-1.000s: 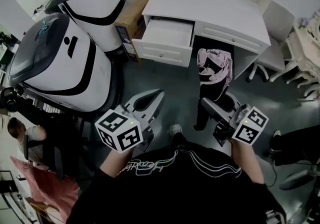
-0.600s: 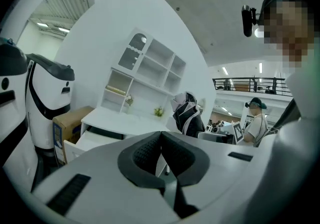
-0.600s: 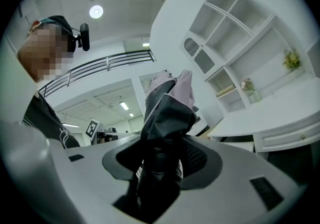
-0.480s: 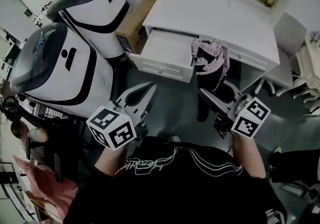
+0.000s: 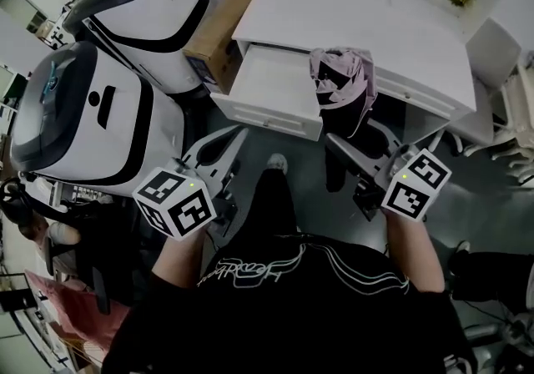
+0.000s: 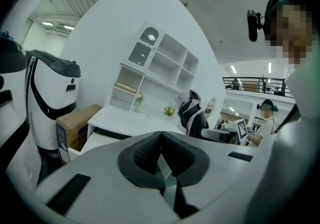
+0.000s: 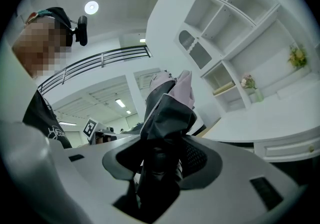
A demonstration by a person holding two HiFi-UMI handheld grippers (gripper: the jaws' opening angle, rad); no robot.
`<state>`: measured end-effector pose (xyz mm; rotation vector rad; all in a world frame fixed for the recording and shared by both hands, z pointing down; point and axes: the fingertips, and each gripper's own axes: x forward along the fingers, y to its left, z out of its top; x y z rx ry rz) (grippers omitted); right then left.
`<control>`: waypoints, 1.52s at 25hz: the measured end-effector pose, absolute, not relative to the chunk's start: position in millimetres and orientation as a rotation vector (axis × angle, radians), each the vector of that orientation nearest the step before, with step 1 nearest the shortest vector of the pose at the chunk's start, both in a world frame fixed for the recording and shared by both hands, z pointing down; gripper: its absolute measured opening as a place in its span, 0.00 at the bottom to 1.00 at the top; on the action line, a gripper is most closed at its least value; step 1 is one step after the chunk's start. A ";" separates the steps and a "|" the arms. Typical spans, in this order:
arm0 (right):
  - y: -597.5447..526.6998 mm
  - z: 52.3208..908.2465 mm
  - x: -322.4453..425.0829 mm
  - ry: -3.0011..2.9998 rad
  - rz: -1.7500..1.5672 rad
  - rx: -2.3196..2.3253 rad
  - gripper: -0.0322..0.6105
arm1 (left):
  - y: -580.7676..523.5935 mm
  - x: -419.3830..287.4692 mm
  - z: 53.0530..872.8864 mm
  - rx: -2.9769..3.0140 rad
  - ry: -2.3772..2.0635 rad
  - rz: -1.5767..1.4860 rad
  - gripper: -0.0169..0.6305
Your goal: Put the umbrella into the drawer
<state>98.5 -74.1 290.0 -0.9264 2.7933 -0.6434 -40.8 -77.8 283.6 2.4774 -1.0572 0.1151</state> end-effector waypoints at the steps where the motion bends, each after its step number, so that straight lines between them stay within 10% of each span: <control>1: -83.4 292.8 95.9 2.798 -0.648 -0.931 0.39 | -88.1 -42.1 284.5 2.479 -1.052 0.108 0.06; 38: -443.7 583.4 -17.4 3.423 -0.951 -1.002 0.39 | -419.2 -100.2 467.2 2.152 -1.030 0.210 0.06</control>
